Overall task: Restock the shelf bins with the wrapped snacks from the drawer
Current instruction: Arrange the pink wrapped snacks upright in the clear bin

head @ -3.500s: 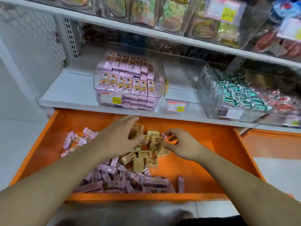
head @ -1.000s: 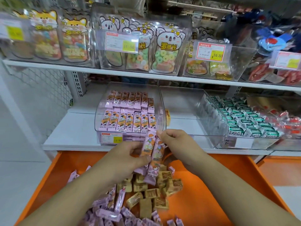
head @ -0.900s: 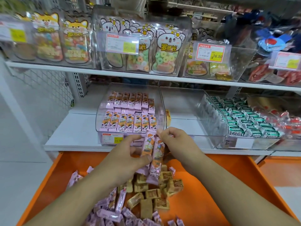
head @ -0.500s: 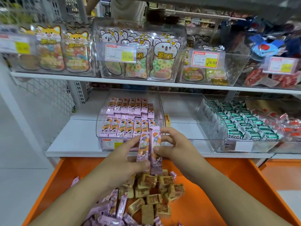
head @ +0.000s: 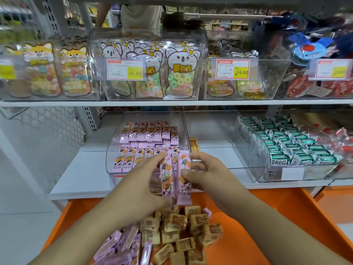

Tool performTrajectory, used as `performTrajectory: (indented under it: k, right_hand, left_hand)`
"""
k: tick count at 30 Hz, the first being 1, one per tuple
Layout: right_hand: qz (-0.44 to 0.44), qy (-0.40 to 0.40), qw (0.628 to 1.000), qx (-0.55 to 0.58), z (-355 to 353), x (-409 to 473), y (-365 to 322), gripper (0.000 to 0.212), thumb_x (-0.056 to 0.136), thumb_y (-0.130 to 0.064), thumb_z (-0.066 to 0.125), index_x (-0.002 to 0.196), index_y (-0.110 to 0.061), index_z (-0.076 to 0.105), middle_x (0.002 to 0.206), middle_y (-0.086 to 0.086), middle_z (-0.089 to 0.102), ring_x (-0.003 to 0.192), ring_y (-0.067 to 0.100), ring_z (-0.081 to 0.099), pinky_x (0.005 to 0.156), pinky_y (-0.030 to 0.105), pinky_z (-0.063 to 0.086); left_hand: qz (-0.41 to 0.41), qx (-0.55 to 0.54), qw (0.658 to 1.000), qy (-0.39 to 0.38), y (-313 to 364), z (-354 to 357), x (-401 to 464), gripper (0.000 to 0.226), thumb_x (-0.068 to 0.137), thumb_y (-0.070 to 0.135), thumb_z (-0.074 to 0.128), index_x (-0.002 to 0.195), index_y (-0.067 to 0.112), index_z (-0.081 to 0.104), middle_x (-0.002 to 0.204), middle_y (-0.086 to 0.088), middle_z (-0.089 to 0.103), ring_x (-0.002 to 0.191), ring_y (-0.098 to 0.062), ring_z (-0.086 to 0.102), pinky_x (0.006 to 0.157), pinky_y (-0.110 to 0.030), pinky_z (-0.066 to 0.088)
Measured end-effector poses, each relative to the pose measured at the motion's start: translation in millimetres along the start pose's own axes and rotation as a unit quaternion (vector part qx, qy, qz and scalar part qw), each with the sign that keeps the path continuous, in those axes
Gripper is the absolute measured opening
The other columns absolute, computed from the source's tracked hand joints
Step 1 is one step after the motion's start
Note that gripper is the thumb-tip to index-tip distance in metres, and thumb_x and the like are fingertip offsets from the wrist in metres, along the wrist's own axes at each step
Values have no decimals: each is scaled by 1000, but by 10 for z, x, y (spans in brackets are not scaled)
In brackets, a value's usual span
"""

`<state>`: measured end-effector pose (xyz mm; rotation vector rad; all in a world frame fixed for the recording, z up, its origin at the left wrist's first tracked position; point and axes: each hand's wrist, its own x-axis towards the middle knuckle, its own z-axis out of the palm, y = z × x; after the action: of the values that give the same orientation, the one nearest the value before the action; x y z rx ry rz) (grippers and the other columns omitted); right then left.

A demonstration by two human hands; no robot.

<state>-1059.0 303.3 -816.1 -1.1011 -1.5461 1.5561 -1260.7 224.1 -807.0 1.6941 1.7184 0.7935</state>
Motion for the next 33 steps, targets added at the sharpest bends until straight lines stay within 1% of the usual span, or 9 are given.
performTrajectory:
  k: [4, 8, 11, 13, 16, 19, 23, 30, 33]
  right_hand:
    - [-9, 63, 998, -18, -159, 148, -31, 42, 92, -17, 80, 130, -25, 62, 108, 0, 73, 93, 21, 77, 92, 49, 61]
    - [-6, 76, 996, -43, -323, 257, -2, 32, 94, -11, 75, 118, -29, 67, 105, 0, 75, 89, 20, 77, 91, 48, 61]
    - [-5, 79, 996, -39, -405, 341, 24, 30, 93, -11, 75, 114, -32, 68, 105, -3, 76, 89, 17, 77, 83, 40, 61]
    - [-3, 79, 996, -31, -446, 385, 49, 29, 93, -12, 76, 113, -33, 67, 102, -7, 75, 85, 12, 77, 75, 29, 58]
    - [4, 81, 996, -29, -510, 451, 110, 31, 92, -14, 78, 113, -34, 66, 96, -11, 75, 83, 8, 76, 75, 25, 59]
    - [9, 72, 997, -19, -552, 518, 157, 31, 93, -11, 77, 104, -37, 63, 85, -28, 71, 78, 1, 74, 61, 15, 56]
    - [17, 69, 997, -5, -546, 560, 175, 32, 92, -7, 77, 102, -34, 63, 82, -29, 71, 77, 4, 75, 59, 15, 56]
    - [31, 87, 996, -5, -463, 487, 106, 29, 92, -9, 77, 110, -29, 68, 94, -7, 78, 83, 17, 78, 66, 25, 59]
    - [31, 89, 995, 16, -454, 442, 47, 26, 93, -7, 76, 110, -26, 70, 98, -1, 78, 83, 19, 78, 68, 26, 59]
  left_hand:
    - [48, 141, 988, 37, 10, -159, 520, 110, 72, 53, 90, 161, 39, 26, 148, 28, 20, 125, 1, 45, 104, -24, 44]
    - [43, 240, 969, 43, -9, -300, 1306, 112, 72, 65, 83, 162, 28, 28, 154, 4, 28, 142, -22, 35, 119, -35, 36]
    - [22, 287, 958, 4, -4, -376, 1844, 116, 63, 82, 72, 160, 38, 28, 163, -4, 34, 145, -28, 37, 120, -37, 36]
    - [17, 317, 948, -30, -10, -402, 2118, 115, 71, 76, 76, 163, 40, 19, 171, -2, 21, 153, -27, 27, 123, -36, 30]
    - [0, 370, 928, -52, -45, -385, 2435, 114, 72, 72, 79, 163, 36, 19, 170, -2, 25, 151, -29, 32, 121, -39, 34]
    - [-12, 416, 905, -89, -187, -348, 2645, 112, 75, 75, 72, 164, 32, 18, 172, 1, 18, 154, -29, 25, 124, -44, 29]
    - [-13, 413, 905, -102, -333, -322, 2738, 108, 82, 75, 63, 165, 35, 8, 174, 9, 3, 159, -29, 8, 127, -50, 20]
    - [6, 378, 923, -68, -244, -249, 2518, 76, 97, 59, 57, 162, 40, 22, 171, 13, 17, 155, -28, 16, 126, -49, 22]
    - [28, 319, 947, -28, -188, -248, 2291, 63, 102, 53, 55, 159, 35, 35, 166, 7, 31, 150, -25, 29, 124, -38, 27]
